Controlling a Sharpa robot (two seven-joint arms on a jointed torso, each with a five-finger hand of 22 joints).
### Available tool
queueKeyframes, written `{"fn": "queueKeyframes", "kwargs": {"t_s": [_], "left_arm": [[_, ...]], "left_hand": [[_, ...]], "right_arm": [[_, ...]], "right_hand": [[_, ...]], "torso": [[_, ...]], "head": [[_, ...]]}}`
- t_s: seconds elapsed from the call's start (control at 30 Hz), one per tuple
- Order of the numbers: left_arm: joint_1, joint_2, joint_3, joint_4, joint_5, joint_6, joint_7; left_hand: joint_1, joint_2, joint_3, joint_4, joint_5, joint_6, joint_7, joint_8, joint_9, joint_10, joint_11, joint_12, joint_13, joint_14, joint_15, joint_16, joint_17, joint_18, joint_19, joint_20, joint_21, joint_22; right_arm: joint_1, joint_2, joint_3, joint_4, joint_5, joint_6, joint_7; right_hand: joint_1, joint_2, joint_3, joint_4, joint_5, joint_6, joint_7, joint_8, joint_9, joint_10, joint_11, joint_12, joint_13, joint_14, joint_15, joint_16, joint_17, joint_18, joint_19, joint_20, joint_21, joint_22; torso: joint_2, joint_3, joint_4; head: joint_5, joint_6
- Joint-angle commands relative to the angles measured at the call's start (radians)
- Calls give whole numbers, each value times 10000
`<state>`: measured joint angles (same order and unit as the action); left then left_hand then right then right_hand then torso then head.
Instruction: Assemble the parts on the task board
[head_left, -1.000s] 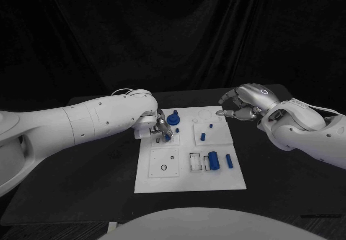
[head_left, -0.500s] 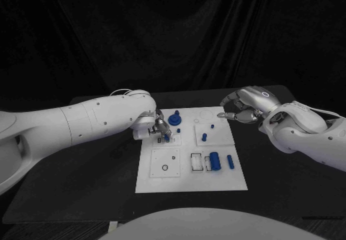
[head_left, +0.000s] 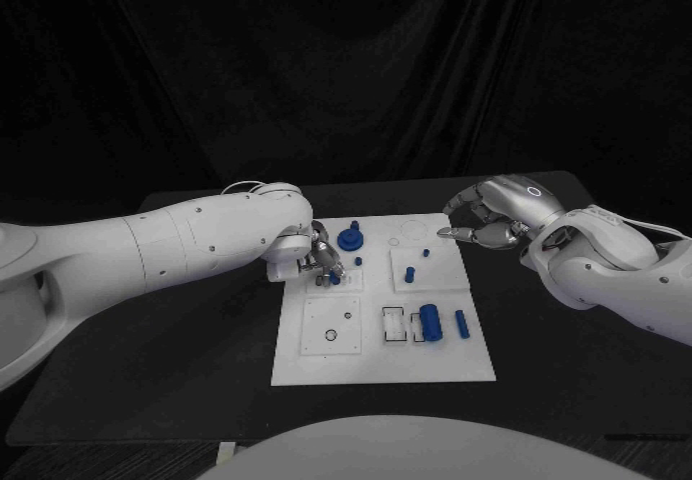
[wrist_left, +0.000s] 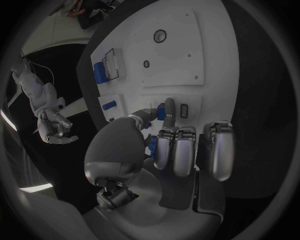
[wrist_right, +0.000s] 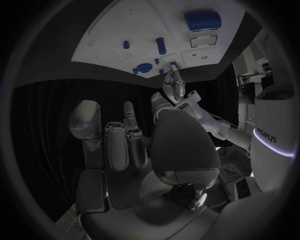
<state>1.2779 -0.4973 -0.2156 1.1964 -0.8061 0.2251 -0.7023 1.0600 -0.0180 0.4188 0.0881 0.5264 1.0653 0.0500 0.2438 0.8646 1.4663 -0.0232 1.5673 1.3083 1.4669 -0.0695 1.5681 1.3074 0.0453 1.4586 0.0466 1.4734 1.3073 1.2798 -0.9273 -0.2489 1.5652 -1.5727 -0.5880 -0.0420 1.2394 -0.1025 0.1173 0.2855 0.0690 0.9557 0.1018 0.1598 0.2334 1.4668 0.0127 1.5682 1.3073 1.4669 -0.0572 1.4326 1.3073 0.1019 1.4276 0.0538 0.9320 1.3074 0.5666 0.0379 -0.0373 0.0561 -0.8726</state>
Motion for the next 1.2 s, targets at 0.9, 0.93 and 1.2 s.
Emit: {"fn": "queueKeyframes", "kwargs": {"t_s": [0.9,0.93,1.2], "left_arm": [[-176,24,7,-104,22,-23,-44],[-181,25,7,-116,22,-21,-51],[-209,30,7,-138,22,17,-91]], "left_hand": [[-1122,217,-534,306,-3787,-31,125,-982,-552,1045,161,34,2625,1039,165,27,2634,-31,-159,131,-313,1668],[-1140,224,-623,362,-3837,-23,131,-1016,-579,1045,169,34,2625,1039,170,27,2634,-29,-160,137,-318,1669],[-1328,262,-1292,777,-4352,65,151,-1153,-659,1045,200,34,2625,1039,203,27,2634,-29,-144,176,-333,1695]], "right_arm": [[-73,9,8,-48,-61,67,-173],[-74,13,8,-51,-61,69,-171],[-99,34,8,-64,-61,93,-162]], "right_hand": [[-14,114,5,4,39,67,7,10,-15,1040,91,26,2634,709,83,-23,1111,37,10,28,-75,1219],[-14,114,5,4,39,67,7,10,-15,1040,91,26,2634,709,83,-23,1111,37,10,28,-75,1219],[-4,116,3,-9,45,67,15,-2,-20,1040,99,26,2634,707,89,-30,1103,37,10,33,-79,1218]], "torso": [[-7,-2,-6],[-7,-3,-12],[6,-1,-1]], "head": [[-10,0],[2,0],[-4,0]]}}
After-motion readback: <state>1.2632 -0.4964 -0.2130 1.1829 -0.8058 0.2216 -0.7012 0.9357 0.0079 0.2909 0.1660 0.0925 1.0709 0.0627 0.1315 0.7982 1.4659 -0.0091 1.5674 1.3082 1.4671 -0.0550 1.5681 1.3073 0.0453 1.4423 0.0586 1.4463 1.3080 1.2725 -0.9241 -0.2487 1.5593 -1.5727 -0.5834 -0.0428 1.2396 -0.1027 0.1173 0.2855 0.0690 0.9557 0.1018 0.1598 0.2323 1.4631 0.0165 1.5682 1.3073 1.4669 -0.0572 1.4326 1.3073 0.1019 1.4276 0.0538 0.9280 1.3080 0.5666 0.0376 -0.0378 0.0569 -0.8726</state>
